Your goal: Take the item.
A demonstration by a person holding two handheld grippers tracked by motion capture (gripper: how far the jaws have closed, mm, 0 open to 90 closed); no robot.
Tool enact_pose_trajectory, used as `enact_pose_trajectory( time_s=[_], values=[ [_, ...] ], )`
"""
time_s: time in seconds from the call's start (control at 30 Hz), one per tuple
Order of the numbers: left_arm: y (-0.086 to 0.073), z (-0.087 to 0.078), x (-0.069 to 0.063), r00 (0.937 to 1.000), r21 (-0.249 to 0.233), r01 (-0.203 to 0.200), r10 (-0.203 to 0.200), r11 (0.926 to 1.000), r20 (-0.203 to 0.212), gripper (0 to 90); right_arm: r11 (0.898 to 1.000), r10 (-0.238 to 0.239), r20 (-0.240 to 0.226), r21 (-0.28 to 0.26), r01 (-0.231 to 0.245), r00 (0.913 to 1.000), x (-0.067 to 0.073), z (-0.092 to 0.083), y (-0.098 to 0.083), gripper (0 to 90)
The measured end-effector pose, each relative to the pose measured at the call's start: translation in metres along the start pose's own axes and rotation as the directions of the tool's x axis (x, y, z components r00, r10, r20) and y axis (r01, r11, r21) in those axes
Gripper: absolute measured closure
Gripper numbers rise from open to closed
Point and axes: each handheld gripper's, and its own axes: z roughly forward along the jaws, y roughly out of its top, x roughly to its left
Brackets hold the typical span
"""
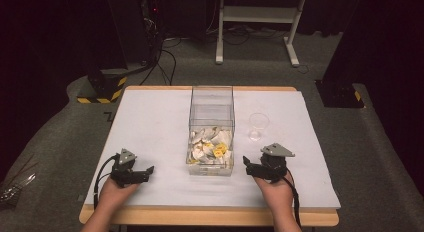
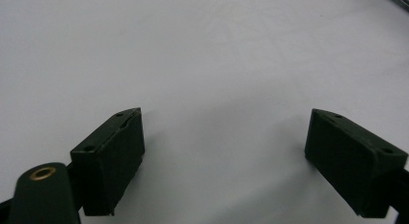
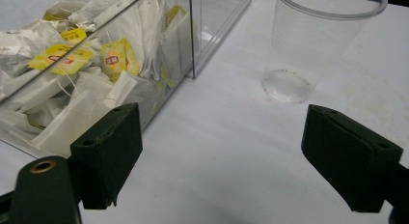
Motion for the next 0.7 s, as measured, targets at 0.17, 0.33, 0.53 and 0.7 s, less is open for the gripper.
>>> enact_pose_trajectory(
  time_s=[0.17, 0.33, 0.53, 0.7],
  values=[
    [0.0, 0.0, 0.0, 1.0, 0.0, -0.002, 0.002, 1.0, -0.001, 14.1, 1.0, -0.01, -0.013, -0.015, 0.01, 0.9999, 0.004, -0.002, 0.003, 15.3],
    [0.0, 0.0, 0.0, 1.0, 0.001, -0.002, 0.002, 1.0, -0.001, 14.1, 0.999, -0.02, -0.018, -0.027, 0.02, 0.9996, 0.007, -0.004, 0.006, 15.4],
    [0.0, 0.0, 0.0, 1.0, 0.0, -0.002, 0.002, 1.0, -0.001, 14.2, 0.999, -0.028, -0.025, -0.045, 0.027, 0.9993, 0.008, -0.006, 0.011, 15.4],
    [0.0, 0.0, 0.0, 1.0, 0.003, -0.003, 0.003, 1.0, 0.001, 14.2, 0.998, -0.03, -0.031, -0.05, 0.029, 0.9991, 0.009, -0.007, 0.013, 15.4]
  ],
)
